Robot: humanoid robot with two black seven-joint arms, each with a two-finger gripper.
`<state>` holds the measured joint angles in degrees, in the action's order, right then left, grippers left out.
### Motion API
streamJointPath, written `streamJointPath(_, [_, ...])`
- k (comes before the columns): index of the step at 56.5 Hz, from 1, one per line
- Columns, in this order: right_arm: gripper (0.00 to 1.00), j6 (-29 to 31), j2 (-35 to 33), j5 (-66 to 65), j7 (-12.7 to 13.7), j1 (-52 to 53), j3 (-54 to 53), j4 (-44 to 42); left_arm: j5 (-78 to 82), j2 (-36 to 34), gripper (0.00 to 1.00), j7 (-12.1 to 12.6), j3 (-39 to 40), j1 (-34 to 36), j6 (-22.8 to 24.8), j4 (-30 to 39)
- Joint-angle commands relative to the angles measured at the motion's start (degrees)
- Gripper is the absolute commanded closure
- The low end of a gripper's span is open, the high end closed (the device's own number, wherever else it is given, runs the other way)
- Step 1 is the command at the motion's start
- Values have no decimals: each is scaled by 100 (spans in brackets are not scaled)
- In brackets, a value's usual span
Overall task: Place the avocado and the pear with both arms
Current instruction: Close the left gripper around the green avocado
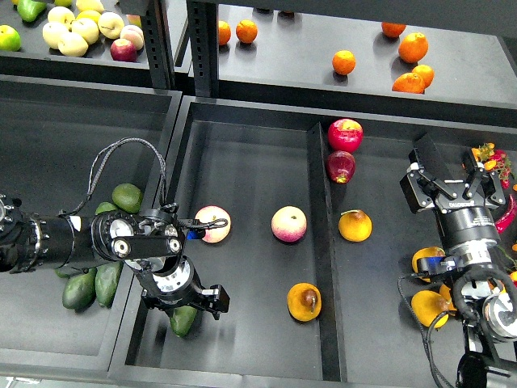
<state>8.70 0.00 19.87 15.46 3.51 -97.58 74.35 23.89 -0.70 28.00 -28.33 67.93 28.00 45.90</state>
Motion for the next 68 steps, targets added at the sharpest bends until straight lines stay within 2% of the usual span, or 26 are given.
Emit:
streamJointPath(1, [0, 0, 0, -1, 0, 0, 2, -9, 1, 0, 1, 0, -6, -25, 0, -98])
streamJointPath(20, [0, 0, 0, 8, 0, 0, 2, 0, 133, 26, 4, 0, 3, -219, 0, -169])
streamJointPath(46, [0, 9, 0, 8, 0, 0, 2, -9, 107, 70, 24, 0, 47, -262, 0, -494])
streamJointPath(62, [0, 9, 0, -1, 0, 0, 2, -9, 63, 70, 47, 0, 188, -552, 0, -722])
streamJointPath(68, [0, 9, 0, -1, 0, 0, 2, -9, 63, 70, 63, 0, 407, -684, 0, -889])
